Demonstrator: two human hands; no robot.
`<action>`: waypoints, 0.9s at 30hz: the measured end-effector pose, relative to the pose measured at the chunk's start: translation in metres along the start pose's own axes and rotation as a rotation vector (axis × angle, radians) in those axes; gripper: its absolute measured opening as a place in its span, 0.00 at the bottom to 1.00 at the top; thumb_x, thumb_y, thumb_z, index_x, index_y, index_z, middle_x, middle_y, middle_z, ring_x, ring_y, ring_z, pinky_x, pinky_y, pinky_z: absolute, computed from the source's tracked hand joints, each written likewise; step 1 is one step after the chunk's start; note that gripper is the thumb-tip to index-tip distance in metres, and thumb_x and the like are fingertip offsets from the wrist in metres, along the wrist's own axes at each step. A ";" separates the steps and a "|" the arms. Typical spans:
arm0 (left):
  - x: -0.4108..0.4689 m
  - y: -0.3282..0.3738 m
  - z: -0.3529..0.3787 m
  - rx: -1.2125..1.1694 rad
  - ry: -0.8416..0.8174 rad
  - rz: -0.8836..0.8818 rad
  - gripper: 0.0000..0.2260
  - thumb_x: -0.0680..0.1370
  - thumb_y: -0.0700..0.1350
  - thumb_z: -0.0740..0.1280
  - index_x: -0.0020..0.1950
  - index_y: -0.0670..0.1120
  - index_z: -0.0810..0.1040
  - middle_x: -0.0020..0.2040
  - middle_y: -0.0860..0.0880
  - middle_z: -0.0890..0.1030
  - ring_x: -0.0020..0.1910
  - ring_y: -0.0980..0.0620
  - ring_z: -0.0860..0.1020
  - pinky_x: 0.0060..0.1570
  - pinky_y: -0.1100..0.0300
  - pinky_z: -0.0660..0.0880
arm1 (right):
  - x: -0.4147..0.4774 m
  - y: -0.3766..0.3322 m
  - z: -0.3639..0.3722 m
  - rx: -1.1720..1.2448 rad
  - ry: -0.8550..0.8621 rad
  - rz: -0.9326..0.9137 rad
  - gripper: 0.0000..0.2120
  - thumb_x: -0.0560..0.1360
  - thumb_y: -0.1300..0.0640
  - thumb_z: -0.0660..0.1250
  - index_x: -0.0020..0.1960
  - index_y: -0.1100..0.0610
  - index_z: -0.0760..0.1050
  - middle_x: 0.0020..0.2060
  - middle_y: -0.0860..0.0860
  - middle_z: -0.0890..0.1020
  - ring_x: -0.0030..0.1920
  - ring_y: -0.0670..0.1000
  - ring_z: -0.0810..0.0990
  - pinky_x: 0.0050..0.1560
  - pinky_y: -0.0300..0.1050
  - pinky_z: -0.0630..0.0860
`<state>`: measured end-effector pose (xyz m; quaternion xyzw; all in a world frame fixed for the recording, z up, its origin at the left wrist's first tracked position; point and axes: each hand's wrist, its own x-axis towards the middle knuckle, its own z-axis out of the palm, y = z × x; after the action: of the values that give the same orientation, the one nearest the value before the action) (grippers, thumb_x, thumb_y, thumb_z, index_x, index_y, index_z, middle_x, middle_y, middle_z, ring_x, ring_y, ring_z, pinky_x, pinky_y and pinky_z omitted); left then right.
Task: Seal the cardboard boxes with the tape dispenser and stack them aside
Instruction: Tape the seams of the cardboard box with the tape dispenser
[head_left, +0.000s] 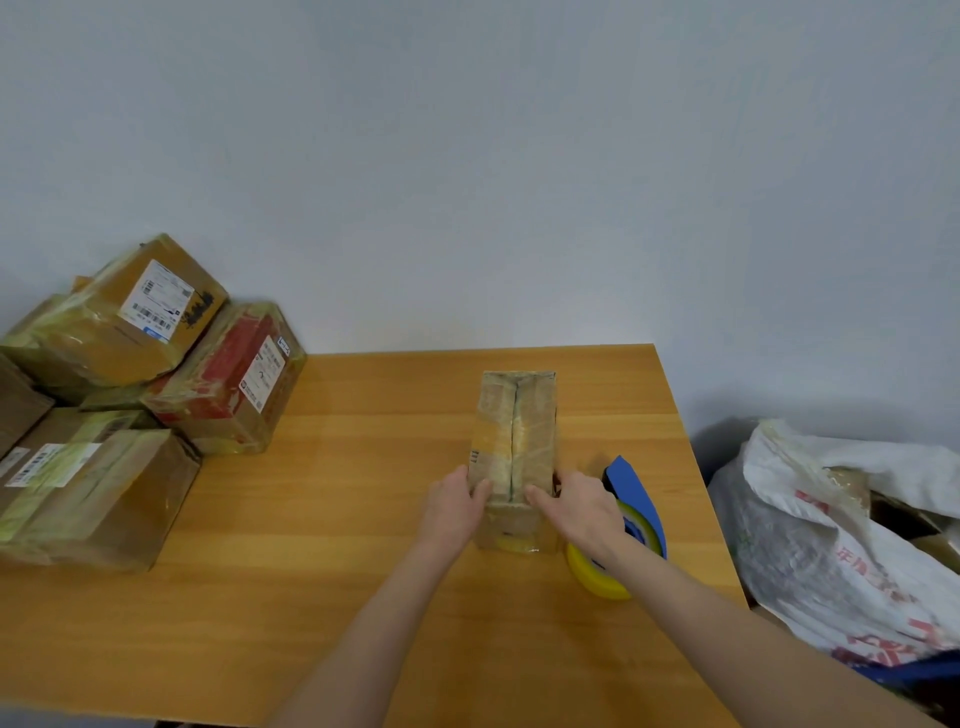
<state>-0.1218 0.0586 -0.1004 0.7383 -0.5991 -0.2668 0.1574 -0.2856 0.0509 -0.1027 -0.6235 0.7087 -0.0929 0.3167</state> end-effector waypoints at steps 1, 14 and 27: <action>-0.002 -0.002 0.002 -0.004 0.004 0.005 0.11 0.83 0.51 0.57 0.47 0.45 0.72 0.42 0.49 0.77 0.37 0.53 0.73 0.33 0.61 0.67 | 0.000 0.003 -0.001 0.040 -0.011 -0.012 0.20 0.76 0.36 0.60 0.49 0.54 0.73 0.41 0.51 0.81 0.40 0.53 0.80 0.37 0.45 0.76; 0.017 -0.020 -0.037 0.478 0.078 0.267 0.31 0.80 0.62 0.52 0.79 0.49 0.51 0.78 0.52 0.54 0.77 0.50 0.54 0.74 0.52 0.53 | -0.025 -0.023 0.034 -0.044 -0.408 -0.366 0.16 0.81 0.53 0.60 0.67 0.55 0.74 0.61 0.52 0.80 0.59 0.55 0.78 0.58 0.49 0.76; 0.009 -0.051 -0.049 0.308 0.322 0.363 0.25 0.78 0.33 0.61 0.74 0.48 0.67 0.76 0.43 0.62 0.76 0.44 0.59 0.74 0.51 0.57 | 0.008 0.002 -0.026 0.067 0.104 -0.223 0.40 0.75 0.40 0.68 0.78 0.51 0.53 0.73 0.51 0.62 0.69 0.53 0.68 0.60 0.49 0.75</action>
<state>-0.0508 0.0576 -0.0911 0.6671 -0.7222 -0.0197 0.1817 -0.3018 0.0371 -0.0857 -0.6818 0.6471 -0.1833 0.2878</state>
